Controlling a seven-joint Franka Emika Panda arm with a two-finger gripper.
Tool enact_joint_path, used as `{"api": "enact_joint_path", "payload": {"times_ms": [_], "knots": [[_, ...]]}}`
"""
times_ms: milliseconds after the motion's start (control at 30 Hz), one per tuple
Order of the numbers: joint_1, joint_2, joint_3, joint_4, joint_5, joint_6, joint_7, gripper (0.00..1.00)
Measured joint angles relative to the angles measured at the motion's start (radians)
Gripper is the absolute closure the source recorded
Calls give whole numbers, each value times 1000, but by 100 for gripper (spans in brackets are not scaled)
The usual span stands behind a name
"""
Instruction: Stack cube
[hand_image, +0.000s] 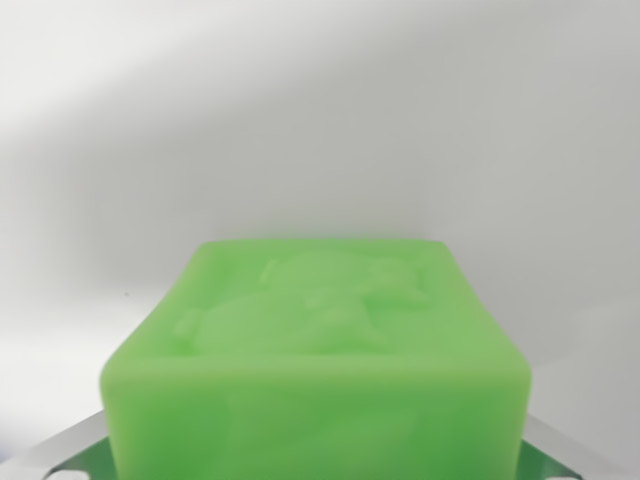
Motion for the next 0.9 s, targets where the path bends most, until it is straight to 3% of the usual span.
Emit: {"api": "enact_joint_path", "payload": {"times_ms": [900], "knots": [[0, -138, 0, -35, 0, -99, 0, 100]]}}
